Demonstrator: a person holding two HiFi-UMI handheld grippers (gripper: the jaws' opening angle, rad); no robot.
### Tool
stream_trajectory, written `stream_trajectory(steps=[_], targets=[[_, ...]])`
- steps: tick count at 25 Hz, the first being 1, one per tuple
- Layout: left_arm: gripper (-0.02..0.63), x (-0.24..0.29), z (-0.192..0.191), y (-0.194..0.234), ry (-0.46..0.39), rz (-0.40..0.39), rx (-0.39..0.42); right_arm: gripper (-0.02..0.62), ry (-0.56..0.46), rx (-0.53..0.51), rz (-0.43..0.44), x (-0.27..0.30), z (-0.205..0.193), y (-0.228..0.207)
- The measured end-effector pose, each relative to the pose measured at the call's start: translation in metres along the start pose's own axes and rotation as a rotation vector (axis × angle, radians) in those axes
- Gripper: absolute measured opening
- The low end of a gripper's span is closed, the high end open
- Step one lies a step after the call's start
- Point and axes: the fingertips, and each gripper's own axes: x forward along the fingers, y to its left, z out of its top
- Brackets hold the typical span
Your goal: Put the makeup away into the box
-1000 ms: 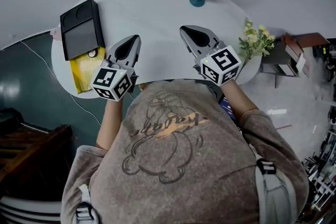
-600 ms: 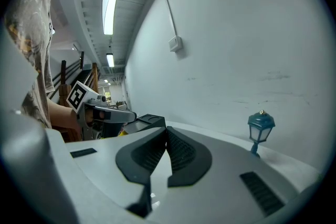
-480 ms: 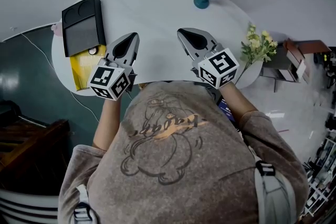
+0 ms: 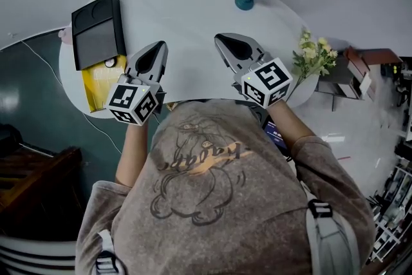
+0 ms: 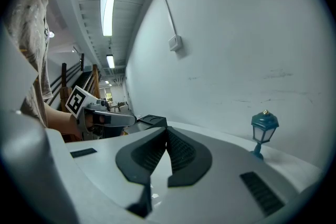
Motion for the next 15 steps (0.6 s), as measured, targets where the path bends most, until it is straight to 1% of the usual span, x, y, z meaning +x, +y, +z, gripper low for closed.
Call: stream_trajectory(steps=[7, 15], targets=[[0.021, -0.001, -0.0018, -0.0028, 0.008, -0.006, -0.001, -0.002, 0.01, -0.012, 0.01, 0.0011, 0.0024, 0.0001], [0.021, -0.0019, -0.0037, -0.0007, 0.02, -0.016, -0.007, -0.002, 0.017, -0.002, 0.022, 0.0049, 0.0016, -0.0002]])
